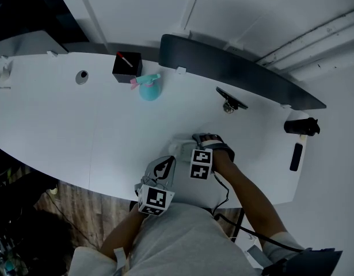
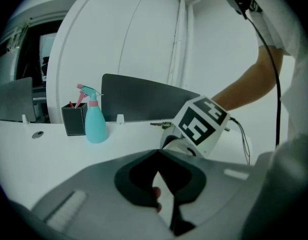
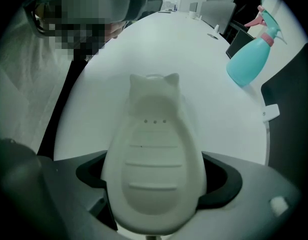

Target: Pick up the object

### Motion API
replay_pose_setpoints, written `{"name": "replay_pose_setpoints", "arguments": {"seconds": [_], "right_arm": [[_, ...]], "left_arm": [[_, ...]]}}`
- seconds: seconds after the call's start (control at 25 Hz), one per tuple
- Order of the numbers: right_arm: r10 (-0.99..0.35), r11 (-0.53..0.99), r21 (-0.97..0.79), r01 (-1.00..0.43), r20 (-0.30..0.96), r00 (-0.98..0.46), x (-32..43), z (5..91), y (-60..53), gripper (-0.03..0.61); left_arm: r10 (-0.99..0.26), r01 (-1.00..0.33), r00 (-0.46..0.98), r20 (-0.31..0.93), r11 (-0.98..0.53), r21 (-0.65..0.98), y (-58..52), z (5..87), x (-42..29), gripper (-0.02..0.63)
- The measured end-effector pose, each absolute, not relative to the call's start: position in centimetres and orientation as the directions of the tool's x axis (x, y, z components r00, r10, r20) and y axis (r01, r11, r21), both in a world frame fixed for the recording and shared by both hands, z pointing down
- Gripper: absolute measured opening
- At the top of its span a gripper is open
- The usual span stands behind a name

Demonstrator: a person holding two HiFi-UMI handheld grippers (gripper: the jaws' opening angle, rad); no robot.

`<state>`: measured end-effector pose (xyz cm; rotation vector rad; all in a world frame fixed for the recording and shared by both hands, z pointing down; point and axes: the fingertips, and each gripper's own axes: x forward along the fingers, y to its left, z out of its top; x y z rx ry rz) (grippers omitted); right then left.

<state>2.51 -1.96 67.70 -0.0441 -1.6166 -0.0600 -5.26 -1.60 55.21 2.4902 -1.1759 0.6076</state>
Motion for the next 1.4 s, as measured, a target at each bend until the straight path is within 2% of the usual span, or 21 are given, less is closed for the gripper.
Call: {"name": "replay_pose_setpoints", "arguments": {"seconds": [0.64,0.88,1.12,1.4], "right_arm": [[-0.073,0.997,0.069,-0.032,0.983,-0.166,1.2,65.9,-2.5,0.505],[-0.083,0.992,0.056,-0.115,0.964,-0.252,0.8,64.7,-2.7,0.503],[-0.204,0.969,0.127,-0.212,0.895,-0.396,-0.8,60.3,-4.6,0.505],[-0.385,0.912,0.207,-0.353,0.727,-0.569,-2.5,52.1,-6.3,0.505]], "left_arm": [[-0.658,-0.802,0.548,0.517,-0.589,0.1,-1.2,55.4,-6.0,0.002],[-0.653,-0.812,0.547,0.524,-0.566,0.143,-0.8,55.8,-6.8,0.002],[-0.668,-0.825,0.542,0.509,-0.538,0.173,-0.9,55.3,-8.0,0.002],[-0.737,-0.844,0.525,0.426,-0.517,0.147,-2.5,51.6,-8.7,0.002]]}}
